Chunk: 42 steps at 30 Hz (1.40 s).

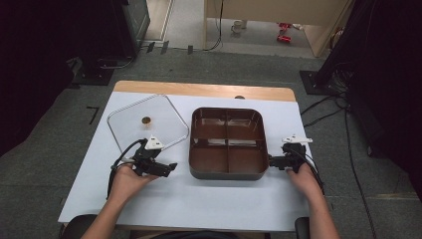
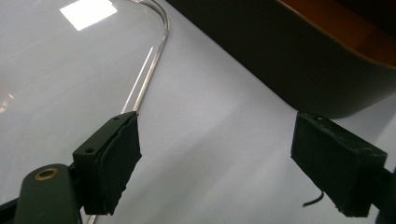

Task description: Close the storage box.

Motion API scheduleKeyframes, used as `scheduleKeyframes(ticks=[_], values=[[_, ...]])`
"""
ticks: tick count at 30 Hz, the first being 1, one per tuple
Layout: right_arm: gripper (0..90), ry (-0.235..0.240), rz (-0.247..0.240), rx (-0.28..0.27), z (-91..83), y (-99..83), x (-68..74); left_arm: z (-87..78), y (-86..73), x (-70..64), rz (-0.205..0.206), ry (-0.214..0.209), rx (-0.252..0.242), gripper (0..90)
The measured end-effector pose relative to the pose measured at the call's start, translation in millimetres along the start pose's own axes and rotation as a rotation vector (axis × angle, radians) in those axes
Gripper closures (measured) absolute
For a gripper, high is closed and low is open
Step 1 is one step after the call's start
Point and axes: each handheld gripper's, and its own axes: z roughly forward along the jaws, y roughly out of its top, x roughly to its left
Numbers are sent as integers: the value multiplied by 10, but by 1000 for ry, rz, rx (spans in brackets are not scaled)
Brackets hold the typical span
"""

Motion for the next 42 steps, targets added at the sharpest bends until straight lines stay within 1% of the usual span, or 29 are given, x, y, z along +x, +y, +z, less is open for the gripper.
scheduleKeyframes(ticks=[1, 3, 5, 8, 19, 20, 21, 22, 32, 36, 37, 38, 42], values=[[0, 0, 0, 0, 0, 0, 0, -11, 11, 27, 0, 5, -4, 164], [0, 0, 0, 0, 0, 0, 0, -14, 11, 39, -2, 4, -7, 170], [0, 0, 0, 0, 0, 0, 0, -23, 9, 72, -9, 5, -11, 212], [0, 0, 0, 0, 0, 0, 0, -28, 12, 116, -24, 5, -11, 215], [0, 1, 0, 1, -1, 0, 0, -47, 43, 250, -42, 8, -20, 238], [0, 0, 0, 0, 0, 0, 0, -45, 47, 269, -43, 4, -20, 241], [0, 0, 0, 0, 0, 0, 0, -39, 56, 310, -46, 14, -19, 245], [0, 0, 0, 0, 0, 0, 0, -39, 56, 310, -46, 14, -19, 245], [0, 0, 0, 0, 0, 0, 0, -30, 133, 533, -69, 50, -42, 257], [0, 0, 1, 0, 0, 0, 0, -21, 155, 615, -72, 56, -48, 261], [0, 0, 1, 0, 0, 0, 1, -19, 164, 663, -79, 54, -52, 283], [0, 0, 1, 0, 0, 0, 1, -19, 164, 663, -79, 54, -52, 298], [0, 0, 0, -1, 1, -1, 0, -27, 202, 751, -97, 53, -66, 296]])
